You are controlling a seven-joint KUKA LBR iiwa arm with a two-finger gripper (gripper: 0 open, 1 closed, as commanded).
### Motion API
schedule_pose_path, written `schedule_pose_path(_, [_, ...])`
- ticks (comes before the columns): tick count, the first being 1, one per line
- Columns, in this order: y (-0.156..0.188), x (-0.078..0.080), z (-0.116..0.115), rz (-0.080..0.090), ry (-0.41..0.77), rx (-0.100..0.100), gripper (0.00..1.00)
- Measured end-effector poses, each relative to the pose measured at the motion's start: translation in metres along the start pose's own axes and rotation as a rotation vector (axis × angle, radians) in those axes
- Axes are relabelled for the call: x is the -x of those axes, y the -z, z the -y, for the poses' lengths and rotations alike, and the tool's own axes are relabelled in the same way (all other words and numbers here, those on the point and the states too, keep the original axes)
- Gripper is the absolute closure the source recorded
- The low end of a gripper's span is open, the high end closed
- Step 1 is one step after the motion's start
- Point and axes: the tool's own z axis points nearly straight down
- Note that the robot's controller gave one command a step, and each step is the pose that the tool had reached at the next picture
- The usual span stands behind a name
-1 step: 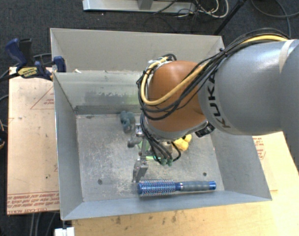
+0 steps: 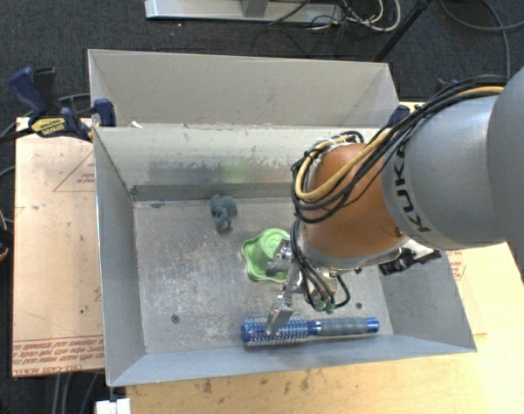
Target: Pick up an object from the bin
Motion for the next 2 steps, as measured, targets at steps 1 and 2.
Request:
schedule_pose_path(1, [-0.0526,0.0005,0.0243,0.028,0.367,0.009,0.0])
schedule_pose_path(2, [-0.053,-0.0012,0.0254,0.021,0.368,0.007,1.0])
